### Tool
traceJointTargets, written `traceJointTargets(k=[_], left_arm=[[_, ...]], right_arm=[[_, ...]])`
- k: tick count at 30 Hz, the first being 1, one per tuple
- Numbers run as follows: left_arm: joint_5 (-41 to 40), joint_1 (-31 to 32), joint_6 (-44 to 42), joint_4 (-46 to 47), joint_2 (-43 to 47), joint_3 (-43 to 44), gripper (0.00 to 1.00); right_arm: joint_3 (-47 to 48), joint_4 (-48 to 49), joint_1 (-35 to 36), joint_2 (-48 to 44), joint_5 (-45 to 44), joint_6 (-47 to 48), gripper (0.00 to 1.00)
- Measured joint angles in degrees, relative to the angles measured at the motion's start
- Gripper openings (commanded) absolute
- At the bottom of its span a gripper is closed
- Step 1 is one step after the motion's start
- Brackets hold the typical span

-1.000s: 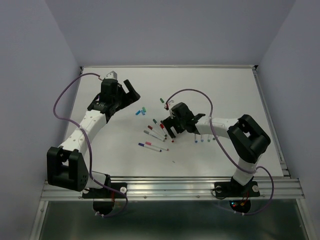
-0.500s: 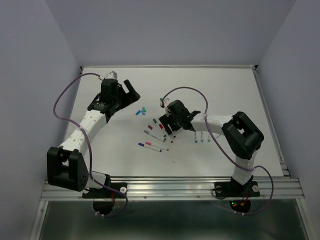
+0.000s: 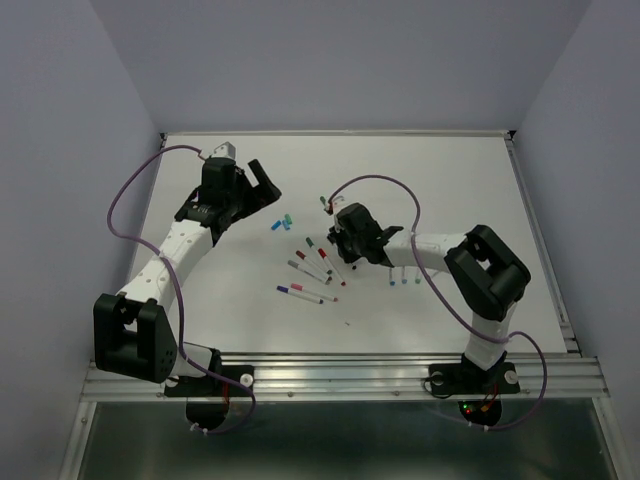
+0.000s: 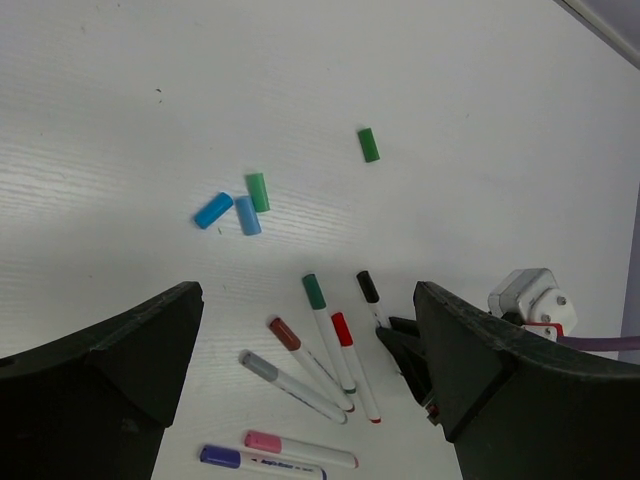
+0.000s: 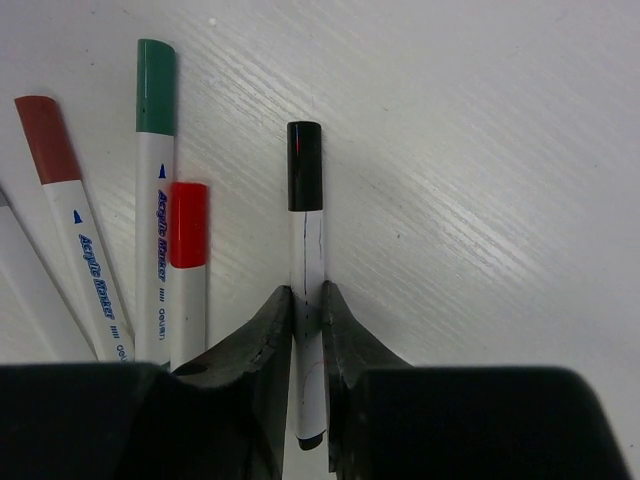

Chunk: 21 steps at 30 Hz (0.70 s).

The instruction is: Open the pen caps

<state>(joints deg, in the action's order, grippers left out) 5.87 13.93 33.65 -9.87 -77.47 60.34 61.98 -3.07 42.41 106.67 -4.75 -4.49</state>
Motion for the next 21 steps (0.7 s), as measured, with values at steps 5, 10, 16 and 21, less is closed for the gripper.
traceJointTargets(k=[5, 10, 16, 21], left_arm=[[3.39, 0.00, -0.55, 1.49, 0.17, -0.52, 0.99], [11.65, 0.39, -0.57, 6.60, 1.49, -4.20, 0.99], [17.62, 3.78, 0.48, 11.50, 1.46, -5.55, 0.99], [19.43, 7.17, 1.60, 14.97, 1.46, -5.55, 0.97]], right_arm=[[-2.43, 1.62, 0.00, -1.86, -1.70, -1.73, 0.01], [-6.82, 3.28, -0.04, -9.01, -0.20, -3.41, 0.01], [-8.15, 8.92, -0.07, -19.43, 5.29, -5.46, 0.01], [-8.15, 12.37, -0.07, -22.56, 9.46, -6.75, 0.01]])
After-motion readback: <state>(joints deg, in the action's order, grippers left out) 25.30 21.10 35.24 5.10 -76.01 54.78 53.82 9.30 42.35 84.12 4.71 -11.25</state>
